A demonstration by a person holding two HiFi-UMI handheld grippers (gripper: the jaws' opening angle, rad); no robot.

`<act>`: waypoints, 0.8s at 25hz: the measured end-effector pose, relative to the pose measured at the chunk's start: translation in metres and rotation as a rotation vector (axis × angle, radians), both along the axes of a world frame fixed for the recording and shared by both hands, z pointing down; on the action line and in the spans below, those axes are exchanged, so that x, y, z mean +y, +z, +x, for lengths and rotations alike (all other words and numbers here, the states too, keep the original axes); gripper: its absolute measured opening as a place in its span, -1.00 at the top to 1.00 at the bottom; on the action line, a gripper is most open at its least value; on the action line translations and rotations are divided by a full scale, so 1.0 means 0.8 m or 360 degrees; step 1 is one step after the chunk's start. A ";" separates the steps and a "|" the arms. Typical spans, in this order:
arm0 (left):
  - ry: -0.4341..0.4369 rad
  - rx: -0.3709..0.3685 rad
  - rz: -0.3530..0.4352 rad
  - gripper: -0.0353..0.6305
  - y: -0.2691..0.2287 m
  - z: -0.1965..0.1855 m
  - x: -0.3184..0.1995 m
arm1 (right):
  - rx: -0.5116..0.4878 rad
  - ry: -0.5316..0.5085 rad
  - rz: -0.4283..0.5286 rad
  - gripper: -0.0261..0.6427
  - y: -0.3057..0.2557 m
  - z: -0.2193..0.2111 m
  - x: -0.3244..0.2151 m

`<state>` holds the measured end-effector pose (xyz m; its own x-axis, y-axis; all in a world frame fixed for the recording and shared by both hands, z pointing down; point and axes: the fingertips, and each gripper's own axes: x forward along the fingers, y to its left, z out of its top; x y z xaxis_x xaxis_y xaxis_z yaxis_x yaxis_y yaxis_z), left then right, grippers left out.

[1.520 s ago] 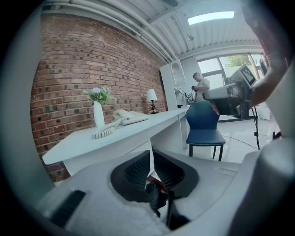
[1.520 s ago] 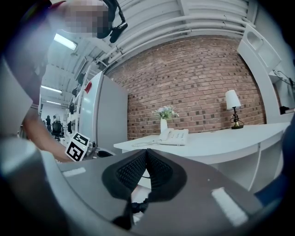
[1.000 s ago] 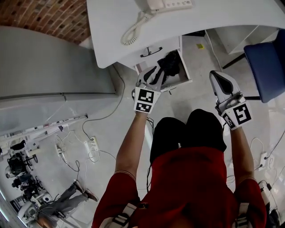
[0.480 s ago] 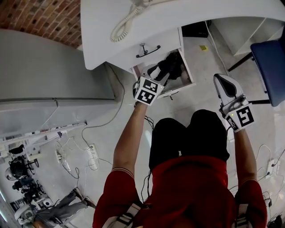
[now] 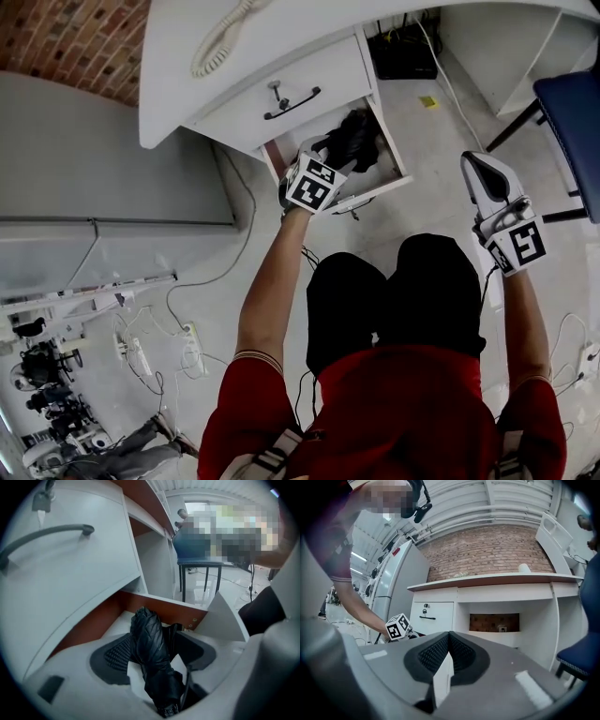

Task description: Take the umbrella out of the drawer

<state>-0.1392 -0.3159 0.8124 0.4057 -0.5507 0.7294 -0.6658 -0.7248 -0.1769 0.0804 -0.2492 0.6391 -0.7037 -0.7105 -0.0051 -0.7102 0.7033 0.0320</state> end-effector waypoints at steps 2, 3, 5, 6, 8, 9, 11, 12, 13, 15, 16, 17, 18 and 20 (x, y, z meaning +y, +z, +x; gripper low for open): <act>0.0001 -0.0039 -0.0026 -0.06 0.016 -0.004 -0.005 | -0.0004 0.0005 0.0005 0.89 0.012 0.002 0.003; -0.0004 -0.0054 -0.0041 -0.07 0.023 -0.007 -0.008 | -0.0003 0.0001 0.0005 0.89 0.019 0.001 0.006; -0.0011 -0.0088 -0.0082 -0.10 0.035 -0.012 -0.011 | -0.0001 -0.0003 0.0007 0.89 0.029 0.002 0.011; -0.0008 -0.0107 -0.0096 -0.11 0.040 -0.014 -0.013 | -0.0005 -0.0004 0.0013 0.89 0.033 0.003 0.012; 0.0006 -0.0138 -0.0108 -0.13 0.051 -0.014 -0.018 | 0.0009 0.0017 0.0008 0.89 0.044 0.008 0.011; 0.0010 -0.0147 -0.0112 -0.14 0.055 -0.014 -0.021 | 0.0022 0.0030 0.0004 0.89 0.049 0.011 0.010; 0.0019 -0.0155 -0.0117 -0.16 0.063 -0.012 -0.026 | 0.0036 0.0041 0.0006 0.89 0.059 0.015 0.008; 0.0023 -0.0156 -0.0126 -0.17 0.068 -0.012 -0.027 | 0.0035 0.0047 0.0006 0.89 0.062 0.017 0.008; 0.0022 -0.0159 -0.0144 -0.18 0.072 -0.011 -0.027 | 0.0033 0.0052 0.0005 0.89 0.066 0.018 0.008; 0.0008 -0.0165 -0.0191 -0.21 0.078 -0.011 -0.025 | 0.0032 0.0052 0.0009 0.89 0.074 0.019 0.009; 0.0003 -0.0163 -0.0206 -0.22 0.081 -0.011 -0.026 | 0.0025 0.0049 0.0013 0.89 0.077 0.019 0.010; 0.0004 -0.0160 -0.0216 -0.23 0.085 -0.010 -0.027 | 0.0019 0.0050 0.0017 0.89 0.079 0.019 0.011; 0.0008 -0.0161 -0.0228 -0.24 0.089 -0.009 -0.027 | 0.0017 0.0054 0.0017 0.89 0.082 0.020 0.012; 0.0016 -0.0175 -0.0252 -0.26 0.096 -0.007 -0.027 | 0.0007 0.0061 0.0022 0.89 0.086 0.024 0.016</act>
